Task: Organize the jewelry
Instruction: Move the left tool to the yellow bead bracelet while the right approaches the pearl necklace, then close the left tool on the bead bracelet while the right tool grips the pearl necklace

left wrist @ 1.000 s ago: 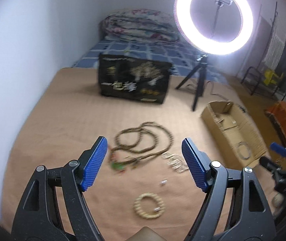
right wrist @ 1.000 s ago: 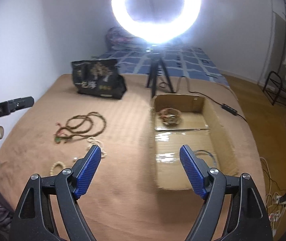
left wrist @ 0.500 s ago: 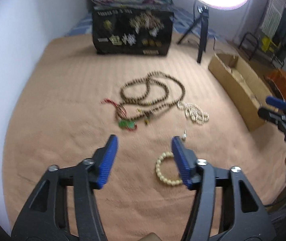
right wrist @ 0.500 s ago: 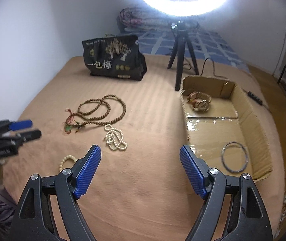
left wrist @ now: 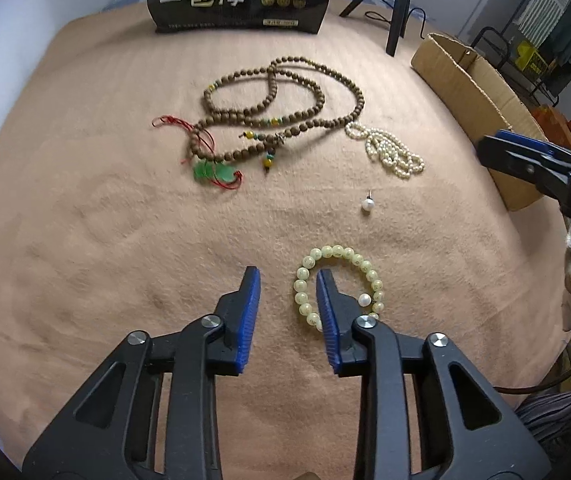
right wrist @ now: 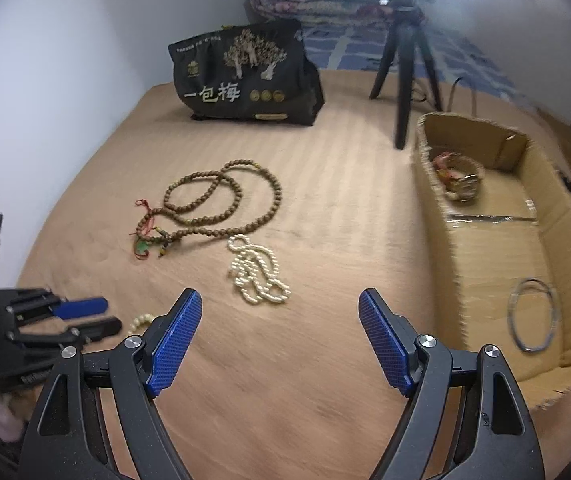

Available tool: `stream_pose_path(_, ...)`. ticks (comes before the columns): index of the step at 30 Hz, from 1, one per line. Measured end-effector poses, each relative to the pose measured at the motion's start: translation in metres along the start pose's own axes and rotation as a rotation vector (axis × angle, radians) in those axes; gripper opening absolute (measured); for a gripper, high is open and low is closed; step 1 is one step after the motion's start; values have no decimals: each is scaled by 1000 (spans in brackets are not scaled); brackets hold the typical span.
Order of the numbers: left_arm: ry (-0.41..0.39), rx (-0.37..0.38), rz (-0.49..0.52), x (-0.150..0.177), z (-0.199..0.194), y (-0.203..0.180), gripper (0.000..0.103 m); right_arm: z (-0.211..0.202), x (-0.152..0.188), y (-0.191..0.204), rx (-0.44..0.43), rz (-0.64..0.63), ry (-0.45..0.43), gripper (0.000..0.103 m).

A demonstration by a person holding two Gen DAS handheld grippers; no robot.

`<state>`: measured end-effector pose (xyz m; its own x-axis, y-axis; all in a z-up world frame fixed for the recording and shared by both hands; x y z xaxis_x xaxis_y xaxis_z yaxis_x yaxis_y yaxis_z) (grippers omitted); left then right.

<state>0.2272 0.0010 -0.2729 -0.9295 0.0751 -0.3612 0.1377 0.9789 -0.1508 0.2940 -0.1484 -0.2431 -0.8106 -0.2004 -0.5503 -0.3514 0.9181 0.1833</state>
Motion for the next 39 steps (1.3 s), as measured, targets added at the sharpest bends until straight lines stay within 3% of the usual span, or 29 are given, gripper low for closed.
stream_pose_path(7,29,22,-1,3,12,-4,23,33,0,13,-19,8,72,80)
stream_pose_path(9,40,24,-2,3,17,-4,16,41,-1,14,2,-4,85,80)
stream_pose_path(20,59,6,14,5,35,-4,8,74,4,0,47,-7,133,76)
stream_pose_path(32,50,-9,31,4,36,-6,7,89,-1,1,111,-67,146,74)
stream_pose_path(35,48,-12,33,3,35,-5,7,89,-2,2,129,-76,134,63)
stream_pose_path(38,41,-19,39,3,34,-4,6,86,-2,6,113,-82,126,31)
stream_pose_path(39,40,-23,42,3,33,-5,6,85,-3,8,99,-77,127,15)
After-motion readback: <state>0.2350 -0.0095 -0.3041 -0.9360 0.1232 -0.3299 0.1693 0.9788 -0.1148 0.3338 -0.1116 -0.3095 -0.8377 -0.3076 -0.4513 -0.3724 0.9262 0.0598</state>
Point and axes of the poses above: each gripper's, at about its wrist camera, not at the fingertips, and z roughly the way its jaws point, y to its left, x to its underside, the point moved 10 cm from there along z, roughly the way its jaws point
